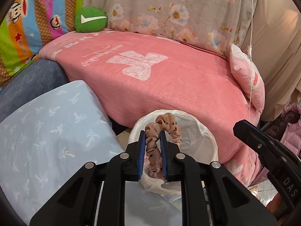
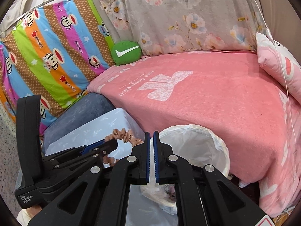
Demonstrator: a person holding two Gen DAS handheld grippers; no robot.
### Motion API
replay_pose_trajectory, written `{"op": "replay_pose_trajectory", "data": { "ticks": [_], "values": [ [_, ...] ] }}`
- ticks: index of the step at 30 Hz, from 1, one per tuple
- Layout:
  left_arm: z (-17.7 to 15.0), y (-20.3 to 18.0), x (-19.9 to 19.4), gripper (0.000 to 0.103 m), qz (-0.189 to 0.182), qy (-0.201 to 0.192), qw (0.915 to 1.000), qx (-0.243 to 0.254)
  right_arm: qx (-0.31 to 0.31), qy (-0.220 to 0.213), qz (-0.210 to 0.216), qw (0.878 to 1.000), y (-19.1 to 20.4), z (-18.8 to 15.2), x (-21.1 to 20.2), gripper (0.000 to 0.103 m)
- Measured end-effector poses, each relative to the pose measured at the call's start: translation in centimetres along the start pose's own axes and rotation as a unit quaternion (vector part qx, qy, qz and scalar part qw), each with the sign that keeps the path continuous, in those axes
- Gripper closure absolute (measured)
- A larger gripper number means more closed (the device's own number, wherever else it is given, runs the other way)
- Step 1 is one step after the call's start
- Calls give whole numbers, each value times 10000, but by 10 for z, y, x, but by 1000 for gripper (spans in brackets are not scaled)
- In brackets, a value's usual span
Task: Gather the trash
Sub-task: 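Carry the peach scrunchie and pink ribbon in both tools over the bin, then open both tools to drop the scrunchie and ribbon into the bin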
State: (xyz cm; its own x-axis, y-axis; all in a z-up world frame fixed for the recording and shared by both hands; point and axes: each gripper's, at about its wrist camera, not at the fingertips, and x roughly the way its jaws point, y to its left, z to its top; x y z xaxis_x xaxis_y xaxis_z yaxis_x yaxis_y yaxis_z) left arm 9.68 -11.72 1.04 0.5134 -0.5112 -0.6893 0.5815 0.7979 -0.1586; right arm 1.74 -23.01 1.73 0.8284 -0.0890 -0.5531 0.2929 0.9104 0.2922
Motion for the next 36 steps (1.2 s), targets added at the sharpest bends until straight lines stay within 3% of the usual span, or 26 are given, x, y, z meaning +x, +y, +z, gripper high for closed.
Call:
{"op": "replay_pose_trajectory", "data": {
  "ticks": [3, 6, 8, 13, 21, 30, 36],
  "values": [
    [2, -12, 8, 80, -58, 38, 9999, 77, 89, -20, -76, 9999, -11, 1, -2, 97],
    [3, -21, 13, 67, -37, 62, 9999, 149, 145, -31, -130, 9998, -19, 3, -3, 96],
    [3, -25, 13, 47, -14, 25, 9999, 167, 164, -28, -154, 9997, -23, 4, -3, 96],
    [4, -28, 12, 25, 169, -121, 9996, 189, 181, -16, -209, 9996, -26, 2, -4, 82],
    [-4, -15, 7, 16, 466, -164, 9987, 130, -110, 33, -440, 9990, -20, -5, -4, 54],
    [-20, -1, -2, 15, 725, -99, 9973, 1, -580, 112, -629, 9963, -4, -19, -7, 39],
    [-28, 3, -8, 12, 931, -83, 9956, -7, -650, 213, -634, 9956, 3, -27, -8, 35]
  ]
}}
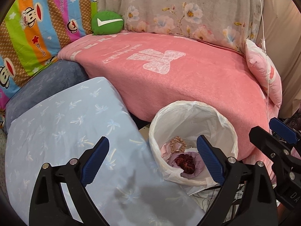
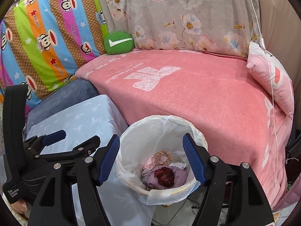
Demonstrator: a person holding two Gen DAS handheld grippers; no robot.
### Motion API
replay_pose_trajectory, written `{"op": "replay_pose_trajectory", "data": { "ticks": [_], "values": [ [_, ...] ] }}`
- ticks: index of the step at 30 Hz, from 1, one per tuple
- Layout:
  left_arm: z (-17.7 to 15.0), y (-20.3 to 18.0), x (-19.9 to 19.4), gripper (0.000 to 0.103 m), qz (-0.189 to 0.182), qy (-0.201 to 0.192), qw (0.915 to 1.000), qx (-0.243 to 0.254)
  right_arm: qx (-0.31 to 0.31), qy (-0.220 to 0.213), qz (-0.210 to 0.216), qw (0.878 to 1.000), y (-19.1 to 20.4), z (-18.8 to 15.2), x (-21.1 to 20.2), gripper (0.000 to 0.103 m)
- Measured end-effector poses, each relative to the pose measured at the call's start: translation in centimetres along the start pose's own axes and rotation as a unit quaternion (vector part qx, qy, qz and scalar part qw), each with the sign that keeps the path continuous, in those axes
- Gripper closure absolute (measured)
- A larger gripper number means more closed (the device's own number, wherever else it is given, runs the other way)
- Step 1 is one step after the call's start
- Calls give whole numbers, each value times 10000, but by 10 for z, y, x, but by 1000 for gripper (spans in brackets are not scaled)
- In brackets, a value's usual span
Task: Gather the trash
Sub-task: 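Open both tools to drop the scrunchie and ribbon into the bin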
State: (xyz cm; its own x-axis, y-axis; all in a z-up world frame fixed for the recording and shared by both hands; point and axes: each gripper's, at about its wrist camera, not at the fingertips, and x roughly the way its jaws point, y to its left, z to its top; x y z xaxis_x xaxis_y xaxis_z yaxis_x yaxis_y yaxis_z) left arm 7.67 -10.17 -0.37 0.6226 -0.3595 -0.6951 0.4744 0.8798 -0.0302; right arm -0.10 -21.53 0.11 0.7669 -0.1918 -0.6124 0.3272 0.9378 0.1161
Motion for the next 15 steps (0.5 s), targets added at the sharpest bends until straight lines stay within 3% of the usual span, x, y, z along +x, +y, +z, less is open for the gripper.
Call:
{"op": "replay_pose_trajectory", "data": {
  "ticks": [11, 15],
  "values": [
    [-14, 4, -7, 12, 241, 30, 9997, -27, -40, 273, -35, 9996, 3, -17, 5, 28],
    [-17, 5, -7, 12, 279, 69, 9995, -98, -9, 271, -43, 9996, 2, -21, 4, 19]
  ]
}}
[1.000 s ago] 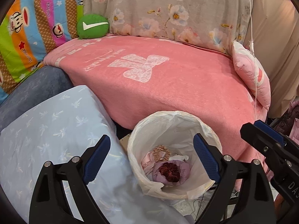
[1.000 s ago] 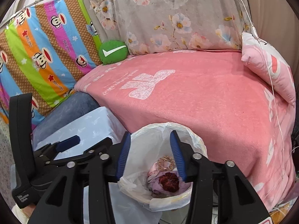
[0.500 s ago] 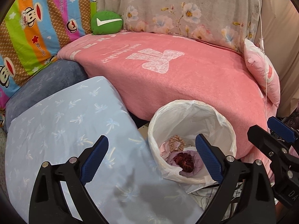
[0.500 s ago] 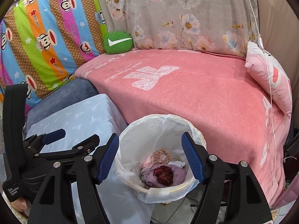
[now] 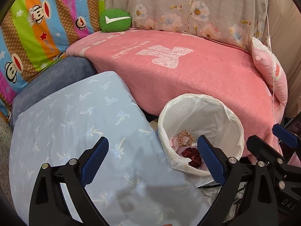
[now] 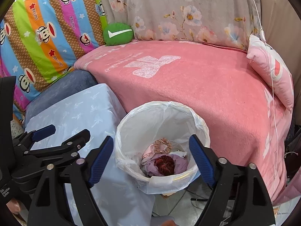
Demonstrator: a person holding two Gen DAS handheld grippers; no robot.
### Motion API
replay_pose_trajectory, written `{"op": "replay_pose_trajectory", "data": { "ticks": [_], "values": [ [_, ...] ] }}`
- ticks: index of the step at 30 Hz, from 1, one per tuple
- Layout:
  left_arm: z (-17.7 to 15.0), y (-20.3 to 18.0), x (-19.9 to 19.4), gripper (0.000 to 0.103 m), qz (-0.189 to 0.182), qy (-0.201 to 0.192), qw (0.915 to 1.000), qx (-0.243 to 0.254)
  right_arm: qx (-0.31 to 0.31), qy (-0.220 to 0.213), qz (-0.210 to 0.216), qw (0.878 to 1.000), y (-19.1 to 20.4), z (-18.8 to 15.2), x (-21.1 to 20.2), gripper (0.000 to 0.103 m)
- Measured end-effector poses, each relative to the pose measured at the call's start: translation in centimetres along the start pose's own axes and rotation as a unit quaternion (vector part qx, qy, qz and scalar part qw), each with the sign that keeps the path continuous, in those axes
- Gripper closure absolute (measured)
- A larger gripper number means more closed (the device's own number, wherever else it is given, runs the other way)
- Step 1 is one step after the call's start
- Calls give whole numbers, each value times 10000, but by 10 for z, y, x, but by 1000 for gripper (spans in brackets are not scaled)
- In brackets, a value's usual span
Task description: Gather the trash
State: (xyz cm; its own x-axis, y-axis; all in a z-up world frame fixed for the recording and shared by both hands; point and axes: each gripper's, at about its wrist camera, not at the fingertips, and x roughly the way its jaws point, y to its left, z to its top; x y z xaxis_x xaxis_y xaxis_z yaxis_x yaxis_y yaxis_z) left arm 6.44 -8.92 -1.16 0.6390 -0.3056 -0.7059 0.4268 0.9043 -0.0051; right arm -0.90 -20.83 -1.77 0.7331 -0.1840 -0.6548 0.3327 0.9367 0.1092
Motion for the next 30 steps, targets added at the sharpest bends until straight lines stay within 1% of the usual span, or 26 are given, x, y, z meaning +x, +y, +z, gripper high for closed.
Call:
{"op": "replay_pose_trajectory", "data": {
  "ticks": [8, 11, 12, 21, 30],
  "values": [
    [-6, -1, 0, 12, 113, -7, 9999, -57, 14, 1, -132, 9999, -5, -5, 1, 17],
    [-8, -3, -2, 12, 142, -31, 9999, -28, -10, 53, -145, 9999, -7, -7, 0, 13],
    [-9, -4, -2, 12, 145, -30, 9999, -13, -15, 52, -156, 9999, -8, -8, 0, 6],
    [-13, -8, -3, 12, 155, 5, 9999, 24, -117, -22, -330, 9994, -10, -13, -6, 5],
    [-19, -12, -5, 12, 180, 32, 9998, 29, -189, -19, -399, 9990, -8, -17, -9, 5]
  ]
}}
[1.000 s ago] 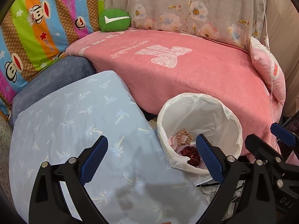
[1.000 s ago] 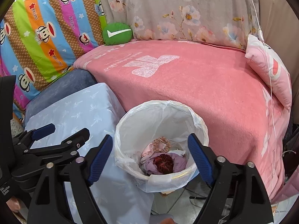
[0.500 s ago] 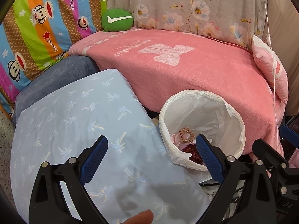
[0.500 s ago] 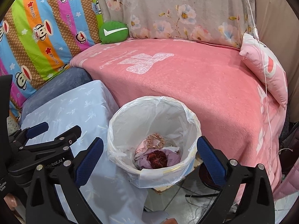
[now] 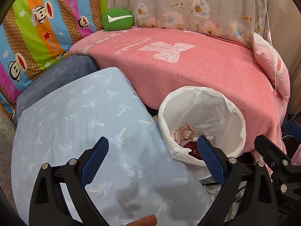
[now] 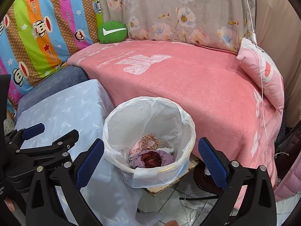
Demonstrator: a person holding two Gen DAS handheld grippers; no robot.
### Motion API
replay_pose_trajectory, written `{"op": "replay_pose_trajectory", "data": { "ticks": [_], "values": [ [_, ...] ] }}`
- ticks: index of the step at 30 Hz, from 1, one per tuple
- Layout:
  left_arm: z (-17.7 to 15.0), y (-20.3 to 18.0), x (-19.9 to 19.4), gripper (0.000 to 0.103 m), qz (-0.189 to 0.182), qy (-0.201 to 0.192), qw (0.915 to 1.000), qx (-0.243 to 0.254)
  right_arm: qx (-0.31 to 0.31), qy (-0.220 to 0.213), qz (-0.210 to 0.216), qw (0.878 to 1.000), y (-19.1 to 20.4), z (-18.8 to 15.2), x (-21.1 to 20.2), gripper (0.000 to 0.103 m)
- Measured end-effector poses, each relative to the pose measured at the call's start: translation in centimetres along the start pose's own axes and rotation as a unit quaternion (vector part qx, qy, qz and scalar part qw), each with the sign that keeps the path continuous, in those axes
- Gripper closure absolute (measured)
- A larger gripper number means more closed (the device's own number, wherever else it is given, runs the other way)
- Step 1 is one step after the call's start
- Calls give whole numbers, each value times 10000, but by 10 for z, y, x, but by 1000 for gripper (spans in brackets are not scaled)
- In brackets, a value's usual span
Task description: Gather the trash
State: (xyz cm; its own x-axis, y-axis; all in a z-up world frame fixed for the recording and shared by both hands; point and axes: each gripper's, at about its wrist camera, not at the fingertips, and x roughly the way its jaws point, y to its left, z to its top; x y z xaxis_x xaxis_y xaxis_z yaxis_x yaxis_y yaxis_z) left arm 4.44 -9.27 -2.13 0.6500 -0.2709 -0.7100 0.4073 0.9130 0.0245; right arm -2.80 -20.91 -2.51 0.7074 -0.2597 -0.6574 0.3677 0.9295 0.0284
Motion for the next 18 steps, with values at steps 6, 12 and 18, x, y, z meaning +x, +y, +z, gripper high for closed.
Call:
{"op": "replay_pose_trajectory", "data": {
  "ticks": [6, 12, 18],
  "values": [
    [-1, 0, -1, 12, 12, 8, 10000, 7, -75, 30, -51, 10000, 2, -2, -2, 5],
    [-7, 0, -4, 12, 57, 25, 10000, 2, -81, 61, -76, 9999, 2, -5, -3, 5],
    [-9, 0, -6, 12, 85, 52, 9999, -35, -90, 73, -110, 9999, 2, -6, -4, 5]
  ]
}}
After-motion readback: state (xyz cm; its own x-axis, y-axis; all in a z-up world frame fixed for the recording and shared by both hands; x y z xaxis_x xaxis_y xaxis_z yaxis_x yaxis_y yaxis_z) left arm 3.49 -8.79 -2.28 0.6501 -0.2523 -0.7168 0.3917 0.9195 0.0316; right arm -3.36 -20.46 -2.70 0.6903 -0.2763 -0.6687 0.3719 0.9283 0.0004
